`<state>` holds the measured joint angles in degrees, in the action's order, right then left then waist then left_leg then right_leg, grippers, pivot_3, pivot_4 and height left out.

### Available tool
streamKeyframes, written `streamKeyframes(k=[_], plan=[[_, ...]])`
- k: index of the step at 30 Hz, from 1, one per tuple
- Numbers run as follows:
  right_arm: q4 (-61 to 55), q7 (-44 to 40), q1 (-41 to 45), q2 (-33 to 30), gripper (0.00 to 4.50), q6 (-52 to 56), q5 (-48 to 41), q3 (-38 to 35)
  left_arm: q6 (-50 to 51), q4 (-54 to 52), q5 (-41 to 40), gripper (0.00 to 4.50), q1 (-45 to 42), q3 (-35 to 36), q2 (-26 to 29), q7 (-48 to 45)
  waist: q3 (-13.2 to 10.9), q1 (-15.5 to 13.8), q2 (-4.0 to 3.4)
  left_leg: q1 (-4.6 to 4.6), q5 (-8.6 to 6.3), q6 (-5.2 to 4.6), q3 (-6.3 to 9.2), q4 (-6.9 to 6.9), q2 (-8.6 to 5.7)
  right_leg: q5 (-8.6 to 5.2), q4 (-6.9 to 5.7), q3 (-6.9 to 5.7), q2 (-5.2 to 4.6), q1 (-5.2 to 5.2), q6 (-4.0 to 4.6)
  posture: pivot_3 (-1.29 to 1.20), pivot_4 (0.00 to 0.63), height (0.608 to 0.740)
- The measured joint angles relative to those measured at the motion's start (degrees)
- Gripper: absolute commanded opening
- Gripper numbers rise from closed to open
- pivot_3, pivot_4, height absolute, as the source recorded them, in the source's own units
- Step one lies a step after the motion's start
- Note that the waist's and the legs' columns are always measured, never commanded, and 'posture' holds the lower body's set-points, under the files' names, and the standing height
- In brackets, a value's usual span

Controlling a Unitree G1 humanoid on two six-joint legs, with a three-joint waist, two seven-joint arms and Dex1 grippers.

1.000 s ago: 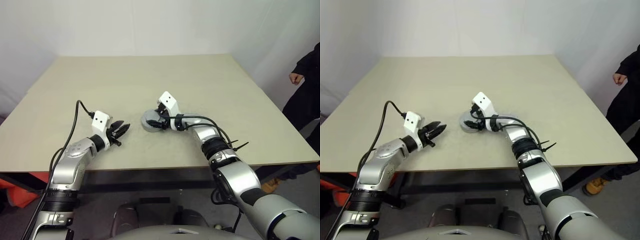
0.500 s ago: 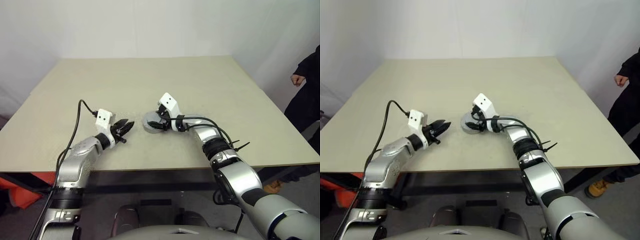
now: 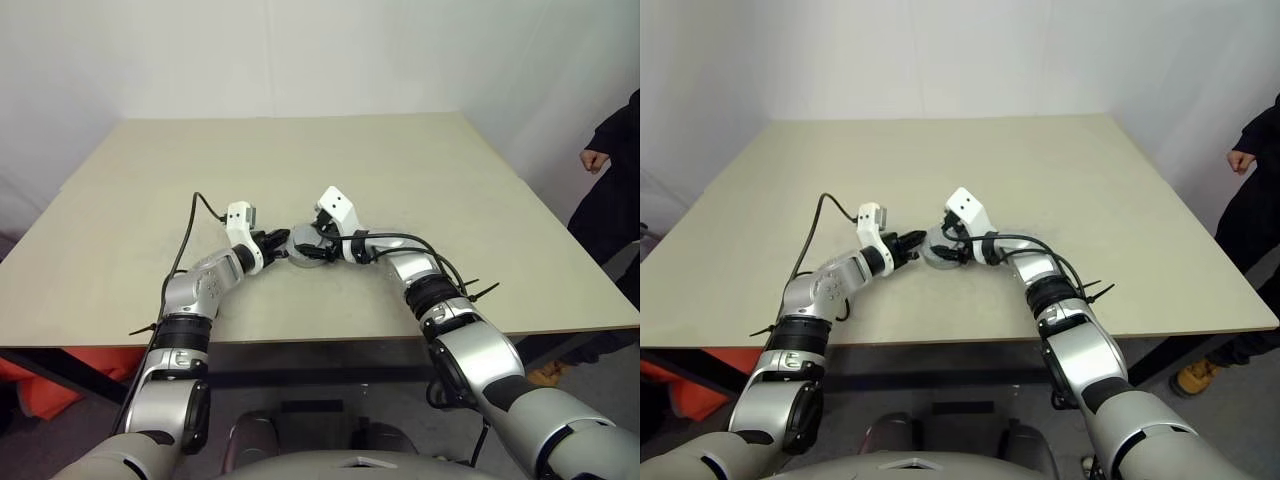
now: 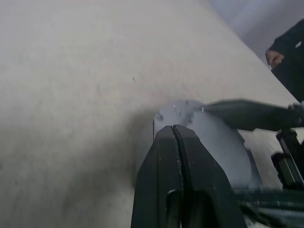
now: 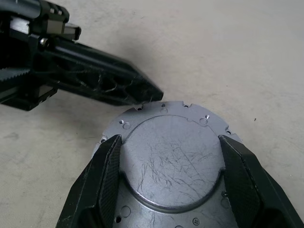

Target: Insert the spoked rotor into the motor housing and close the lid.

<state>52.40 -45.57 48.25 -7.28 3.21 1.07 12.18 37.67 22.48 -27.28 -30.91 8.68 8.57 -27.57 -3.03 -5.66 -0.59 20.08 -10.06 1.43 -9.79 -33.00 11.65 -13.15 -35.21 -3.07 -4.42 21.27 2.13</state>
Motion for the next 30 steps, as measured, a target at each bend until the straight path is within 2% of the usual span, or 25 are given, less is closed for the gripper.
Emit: streamKeyframes(k=[17, 21, 25, 30], plan=[[-0.7, 0.2, 0.0, 0.0, 3.09, 1.0, -0.1, -0.2, 8.7, -5.0, -2.7, 0.03, 2.1, 0.7, 0.6, 1.9, 0.0, 0.0, -0.05, -0.11, 0.00, 0.00, 0.41, 0.28, 0.00, -0.06, 0.39, 0.00, 0.00, -0.13, -0.11, 0.00, 0.000, 0.740], [-1.6, -1.1, -0.3, -0.6, 4.47, 1.0, -0.1, -0.3, 9.1, -5.4, -2.8, 0.00, 2.2, 0.7, 0.6, 1.9, 0.0, 0.0, -0.05, -0.09, 0.00, 0.00, 0.42, 0.33, 0.00, -0.07, 0.45, 0.00, 0.00, -0.12, -0.12, 0.00, 0.000, 0.740], [-5.0, -2.4, -2.4, -2.0, 4.47, 1.2, -0.3, -0.6, 9.1, -5.6, -2.8, 0.00, 2.2, 0.9, 0.7, 2.0, 0.0, 0.1, -0.05, -0.08, 0.00, 0.00, 0.42, 0.42, -0.01, -0.07, 0.47, 0.00, 0.01, -0.07, -0.12, 0.00, 0.000, 0.740], [-14.1, -4.9, -5.9, -3.1, 4.47, 6.8, -3.0, -1.9, 9.1, -5.7, -2.9, 0.00, 2.3, 1.1, 1.2, 1.9, 0.0, 0.1, -0.07, 0.04, 0.03, 0.05, 0.37, 0.69, -0.02, -0.08, 0.53, 0.00, 0.05, 0.15, -0.11, 0.00, 0.000, 0.740]])
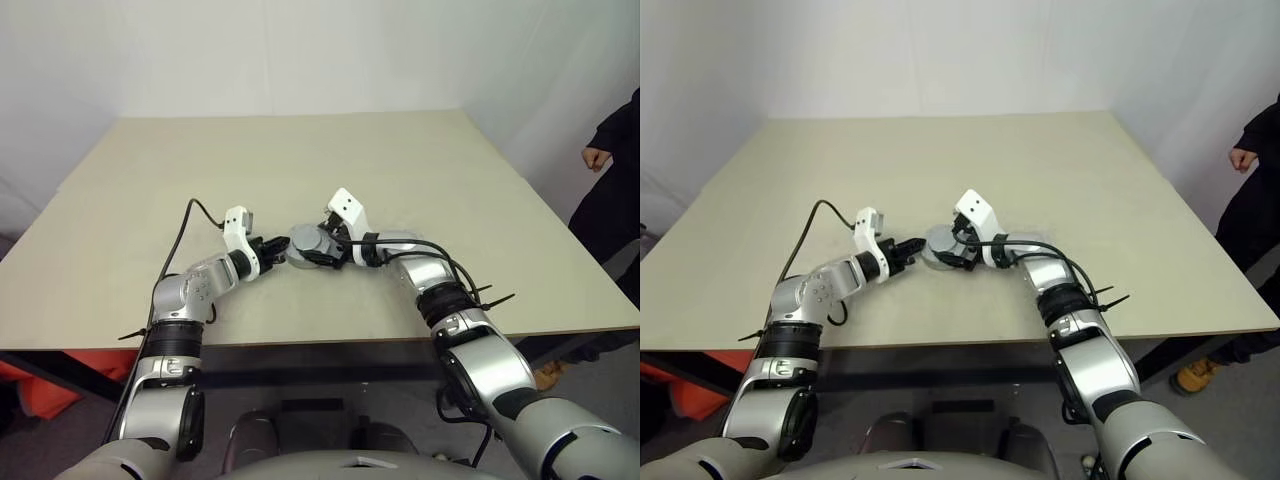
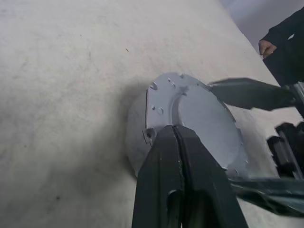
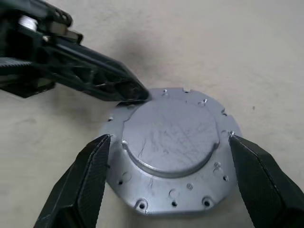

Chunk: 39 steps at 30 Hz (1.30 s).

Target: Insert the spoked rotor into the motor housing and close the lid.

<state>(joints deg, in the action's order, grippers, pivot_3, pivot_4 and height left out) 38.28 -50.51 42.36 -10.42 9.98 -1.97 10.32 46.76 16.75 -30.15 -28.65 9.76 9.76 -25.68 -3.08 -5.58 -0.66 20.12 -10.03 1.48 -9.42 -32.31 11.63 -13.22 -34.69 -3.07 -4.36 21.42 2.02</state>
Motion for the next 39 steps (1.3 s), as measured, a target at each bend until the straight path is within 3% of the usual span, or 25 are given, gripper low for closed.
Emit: streamKeyframes(k=[8, 18, 27, 32, 39], plan=[[-12.2, 5.5, 0.7, 0.7, 4.47, 16.9, -11.5, -11.3, 0.0, 0.2, 0.0, 0.00, 0.0, 0.0, 0.2, -0.4, -0.1, -0.1, -0.02, 0.13, 0.00, -0.01, -0.05, 0.11, -0.05, 0.03, 0.13, 0.01, -0.01, 0.10, 0.06, 0.00, 0.000, 0.740], [-14.5, 15.9, -0.7, -0.6, 4.47, 36.3, -16.7, -17.6, 0.0, 0.2, 0.0, 0.00, -0.1, -0.2, 0.2, -2.0, -0.1, -0.2, -0.03, 0.15, 0.01, 0.01, -0.09, 0.22, -0.11, -0.07, 0.22, 0.02, -0.03, 0.11, -0.11, 0.00, 0.000, 0.740], [-20.6, 20.3, -4.0, -2.2, 4.47, 55.5, -24.3, -23.9, 0.0, -0.2, 0.0, 0.00, -0.1, -0.5, 0.1, -3.0, -0.1, -0.3, -0.04, 0.13, 0.18, 0.31, -0.13, 0.46, -0.15, -0.12, 0.34, 0.03, -0.03, 0.13, -0.18, 0.00, 0.000, 0.740], [-20.7, 22.7, -4.7, 0.2, 4.47, 61.3, -27.6, -26.7, 0.0, -0.2, 0.0, 0.00, -0.1, -0.5, 0.2, -3.0, -0.1, -0.4, -0.04, 0.13, 0.23, 0.40, -0.27, 0.54, -0.15, -0.12, 0.34, 0.03, -0.03, 0.17, -0.18, 0.00, 0.000, 0.740], [-17.8, 25.9, -4.7, 6.1, 4.47, 61.1, -28.6, -28.6, -0.1, -0.2, 0.0, 0.00, -0.1, -0.5, 0.4, -2.8, -0.1, -0.4, -0.04, 0.11, 0.27, 0.46, -0.37, 0.67, -0.15, -0.13, 0.35, 0.03, -0.03, 0.22, -0.18, 0.00, 0.000, 0.740]])
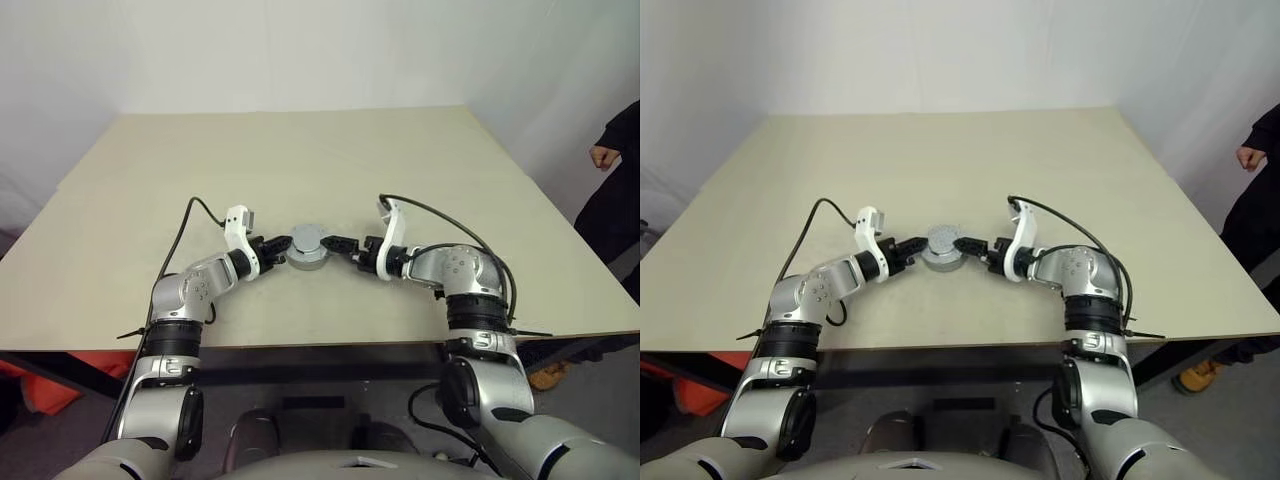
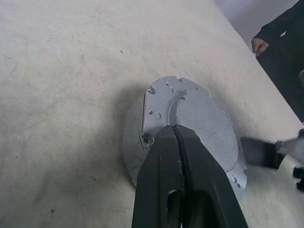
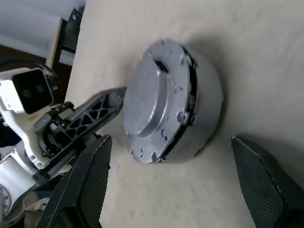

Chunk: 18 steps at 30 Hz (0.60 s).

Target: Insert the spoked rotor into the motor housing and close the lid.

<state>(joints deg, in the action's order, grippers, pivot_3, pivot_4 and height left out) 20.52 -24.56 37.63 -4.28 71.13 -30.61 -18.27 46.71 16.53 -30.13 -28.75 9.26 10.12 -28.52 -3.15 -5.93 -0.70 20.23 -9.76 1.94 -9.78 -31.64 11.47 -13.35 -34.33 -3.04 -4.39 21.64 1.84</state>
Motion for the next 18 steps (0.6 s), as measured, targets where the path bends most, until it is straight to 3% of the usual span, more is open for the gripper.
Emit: streamKeyframes(k=[14, 18], plan=[[13.2, 1.1, 5.8, 3.7, 4.47, -7.7, -1.1, -2.8, -0.7, 0.0, 0.1, 0.00, 0.0, 0.3, 0.8, 1.2, 0.0, 0.4, 0.00, -0.15, 0.18, 0.29, -0.03, 0.32, 0.08, 0.00, -0.03, 0.00, 0.07, 0.14, 0.02, 0.00, 0.000, 0.740], [15.1, 1.1, 6.9, 4.7, 4.47, -8.9, -1.1, -2.7, -0.9, 0.0, 0.1, 0.00, 0.1, 0.3, 0.9, 1.4, 0.0, 0.3, 0.00, -0.06, 0.22, 0.35, -0.09, 0.33, 0.08, 0.07, -0.14, 0.00, 0.07, 0.27, 0.42, 0.00, 0.000, 0.740]])
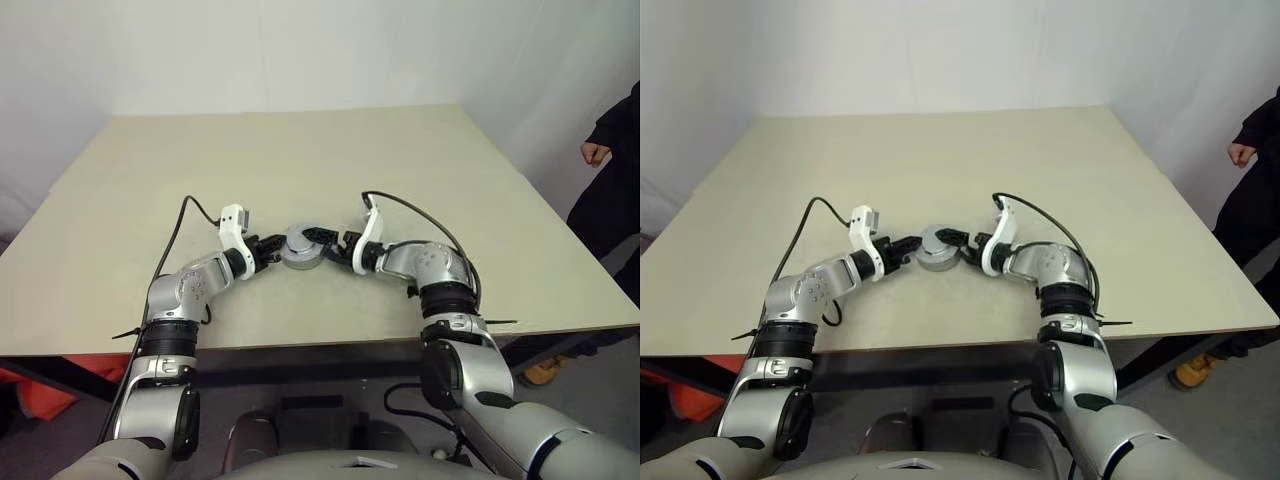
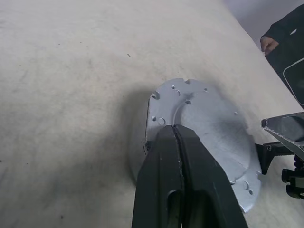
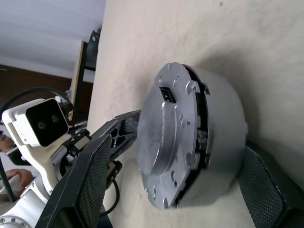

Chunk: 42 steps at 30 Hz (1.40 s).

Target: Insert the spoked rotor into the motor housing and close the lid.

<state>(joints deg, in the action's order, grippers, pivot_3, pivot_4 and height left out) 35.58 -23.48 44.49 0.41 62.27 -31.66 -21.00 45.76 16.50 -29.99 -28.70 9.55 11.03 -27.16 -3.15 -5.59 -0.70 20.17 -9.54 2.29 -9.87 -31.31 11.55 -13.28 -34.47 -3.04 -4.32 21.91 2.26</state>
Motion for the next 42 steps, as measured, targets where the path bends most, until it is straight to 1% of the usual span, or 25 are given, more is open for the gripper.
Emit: streamKeyframes(k=[8, 9, 10, 11, 14, 15, 16, 22, 30, 36, 39, 42], plan=[[0.9, -0.2, 0.3, 1.4, 4.47, -2.4, 0.5, 2.0, -0.6, 0.0, 0.1, 0.00, 0.0, 0.1, 0.2, 0.5, 0.0, 0.1, 0.01, 0.02, 0.00, -0.01, -0.03, 0.02, 0.05, -0.05, -0.12, -0.01, 0.04, 0.11, 0.21, 0.00, 0.000, 0.740], [1.4, -0.1, 0.4, 1.5, 4.11, -3.0, 0.6, 2.1, -0.6, 0.0, 0.1, 0.00, 0.0, 0.1, 0.2, 0.6, 0.0, 0.1, 0.01, 0.00, 0.00, 0.00, -0.04, 0.02, 0.06, -0.06, -0.14, -0.01, 0.04, 0.11, 0.20, 0.00, 0.000, 0.740], [2.1, 0.2, 0.6, 1.6, 3.91, -3.6, 0.8, 2.1, -0.7, 0.0, 0.1, 0.00, 0.0, 0.1, 0.2, 0.7, 0.0, 0.2, 0.02, -0.02, 0.00, 0.00, -0.05, 0.03, 0.07, -0.07, -0.15, -0.01, 0.04, 0.11, 0.19, 0.00, 0.000, 0.740], [3.1, 0.5, 1.0, 1.6, 3.60, -4.3, 1.1, 2.0, -0.7, 0.0, 0.1, 0.00, 0.1, 0.1, 0.2, 0.9, 0.0, 0.2, 0.02, -0.04, 0.02, 0.04, -0.05, 0.03, 0.08, -0.11, -0.16, -0.01, 0.04, 0.11, 0.12, 0.00, 0.000, 0.740], [5.3, 1.0, 1.6, 1.5, 2.54, -5.9, 1.3, 1.6, -0.9, 0.0, 0.2, 0.00, 0.3, 0.2, 0.3, 1.1, 0.0, 0.2, 0.02, -0.06, 0.05, 0.09, -0.07, 0.02, 0.10, -0.18, -0.21, -0.01, 0.05, 0.13, 0.01, 0.00, 0.000, 0.740], [5.7, 0.8, 2.0, 1.5, 2.36, -6.3, 1.2, 1.5, -1.0, -0.1, 0.1, 0.00, 0.3, 0.4, 0.7, 1.0, 0.0, 0.2, -0.01, -0.08, 0.06, 0.10, -0.07, 0.03, 0.10, -0.18, -0.23, -0.01, 0.05, 0.12, 0.01, 0.00, 0.000, 0.740], [6.1, 0.8, 2.6, 1.5, 2.29, -6.6, 1.2, 1.5, -1.0, -0.1, 0.2, 0.00, 0.3, 0.4, 0.8, 1.1, 0.0, 0.2, -0.03, -0.10, 0.06, 0.10, -0.07, 0.03, 0.10, -0.18, -0.24, -0.01, 0.05, 0.11, 0.01, 0.00, 0.000, 0.740], [9.1, 1.0, 4.3, 1.1, 2.29, -8.2, 1.2, 1.5, -1.3, 0.0, 0.2, 0.00, 0.3, 0.4, 0.9, 1.1, 0.0, 0.1, -0.02, -0.08, 0.05, 0.09, -0.09, 0.03, 0.08, -0.07, -0.23, -0.01, 0.04, 0.09, 0.23, 0.00, 0.000, 0.740], [10.7, 1.1, 4.7, 0.7, 2.25, -9.3, 0.8, 1.2, -2.4, 0.7, 0.1, 0.00, 0.3, 1.0, 0.8, 1.1, 0.0, 0.1, -0.02, -0.11, 0.06, 0.10, -0.10, 0.02, 0.09, -0.10, -0.26, -0.01, 0.05, 0.09, 0.20, 0.00, 0.000, 0.740], [12.2, 2.0, 5.3, 0.5, 2.23, -8.9, -0.6, -0.7, -3.0, 1.1, -0.1, 0.00, 0.3, 1.6, 0.4, 1.3, 0.0, 0.1, -0.02, -0.06, 0.06, 0.10, -0.10, 0.02, 0.09, -0.07, -0.26, -0.01, 0.05, 0.12, 0.24, 0.00, 0.000, 0.740], [13.5, 3.3, 5.9, 0.4, 2.23, -8.2, -1.9, -2.7, -3.4, 1.1, -0.5, 0.00, 0.6, 2.9, -0.2, 1.5, 0.0, 0.1, -0.02, 0.05, 0.06, 0.09, -0.11, 0.02, 0.09, -0.05, -0.26, -0.01, 0.05, 0.21, 0.28, 0.00, 0.000, 0.740], [15.1, 4.9, 6.9, 0.4, 2.23, -8.0, -3.2, -4.7, -3.9, 1.1, -2.4, 0.00, 0.7, 6.3, -1.2, 2.3, 0.0, 0.1, -0.01, 0.18, 0.06, 0.09, -0.12, 0.02, 0.10, -0.04, -0.26, -0.02, 0.05, 0.31, 0.34, 0.00, 0.000, 0.740]])
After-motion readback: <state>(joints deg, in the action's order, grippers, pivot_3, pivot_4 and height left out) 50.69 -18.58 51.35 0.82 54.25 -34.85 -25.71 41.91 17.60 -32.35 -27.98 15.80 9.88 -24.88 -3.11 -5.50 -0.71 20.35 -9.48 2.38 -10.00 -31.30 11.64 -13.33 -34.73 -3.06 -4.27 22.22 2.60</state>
